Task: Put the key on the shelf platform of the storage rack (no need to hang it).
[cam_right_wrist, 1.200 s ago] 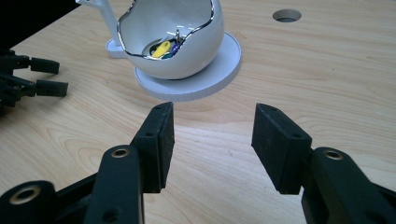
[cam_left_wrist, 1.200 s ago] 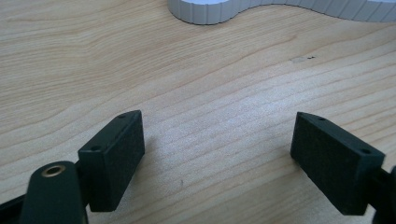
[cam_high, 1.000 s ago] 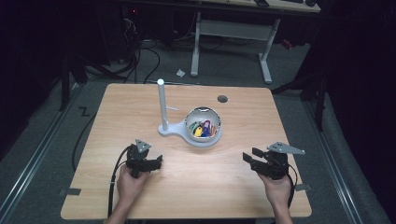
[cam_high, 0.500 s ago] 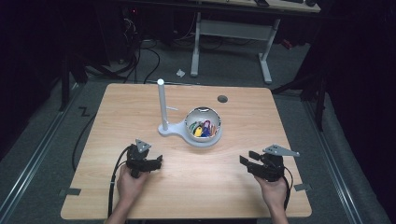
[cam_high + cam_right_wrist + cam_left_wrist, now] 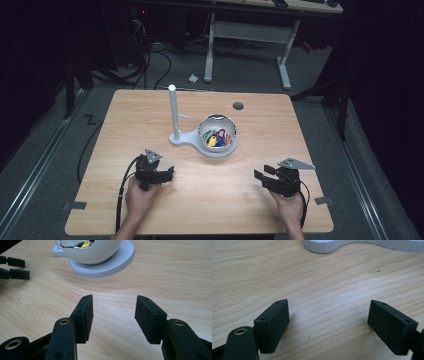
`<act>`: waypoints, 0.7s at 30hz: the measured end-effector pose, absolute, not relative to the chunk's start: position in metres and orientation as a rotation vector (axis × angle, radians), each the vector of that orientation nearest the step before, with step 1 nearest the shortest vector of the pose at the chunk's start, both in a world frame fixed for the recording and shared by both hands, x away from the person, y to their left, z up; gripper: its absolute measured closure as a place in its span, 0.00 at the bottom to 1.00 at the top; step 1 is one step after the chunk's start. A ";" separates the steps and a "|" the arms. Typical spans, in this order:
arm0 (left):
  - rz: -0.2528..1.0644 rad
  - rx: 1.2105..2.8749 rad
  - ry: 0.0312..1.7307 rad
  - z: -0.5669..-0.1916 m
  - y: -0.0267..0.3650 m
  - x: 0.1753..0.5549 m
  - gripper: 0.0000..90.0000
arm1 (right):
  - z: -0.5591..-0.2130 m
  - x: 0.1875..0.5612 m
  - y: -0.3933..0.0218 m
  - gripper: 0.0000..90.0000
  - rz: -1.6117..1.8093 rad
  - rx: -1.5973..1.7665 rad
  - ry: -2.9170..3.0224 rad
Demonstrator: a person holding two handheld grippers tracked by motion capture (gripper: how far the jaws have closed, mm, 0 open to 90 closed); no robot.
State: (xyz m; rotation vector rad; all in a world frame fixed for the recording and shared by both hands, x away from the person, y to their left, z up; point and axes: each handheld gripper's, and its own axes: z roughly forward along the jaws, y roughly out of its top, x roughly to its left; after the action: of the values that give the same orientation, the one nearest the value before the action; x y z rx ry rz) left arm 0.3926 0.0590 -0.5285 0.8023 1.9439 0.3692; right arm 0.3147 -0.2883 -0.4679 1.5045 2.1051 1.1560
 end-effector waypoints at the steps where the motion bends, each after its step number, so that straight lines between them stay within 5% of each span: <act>1: 0.369 0.801 1.945 -0.528 0.059 0.393 0.20 | -0.469 0.315 -0.288 0.55 1.154 1.508 2.107; 21: 0.370 0.805 1.943 -0.529 0.059 0.393 0.20 | -0.494 0.319 -0.276 0.55 0.987 1.515 2.138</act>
State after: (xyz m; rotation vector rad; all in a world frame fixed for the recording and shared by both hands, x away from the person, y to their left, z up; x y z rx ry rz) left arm 0.3926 0.0590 -0.5286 0.8051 1.9426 0.3696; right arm 0.3190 -0.2755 -0.4942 1.5147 2.1382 0.9874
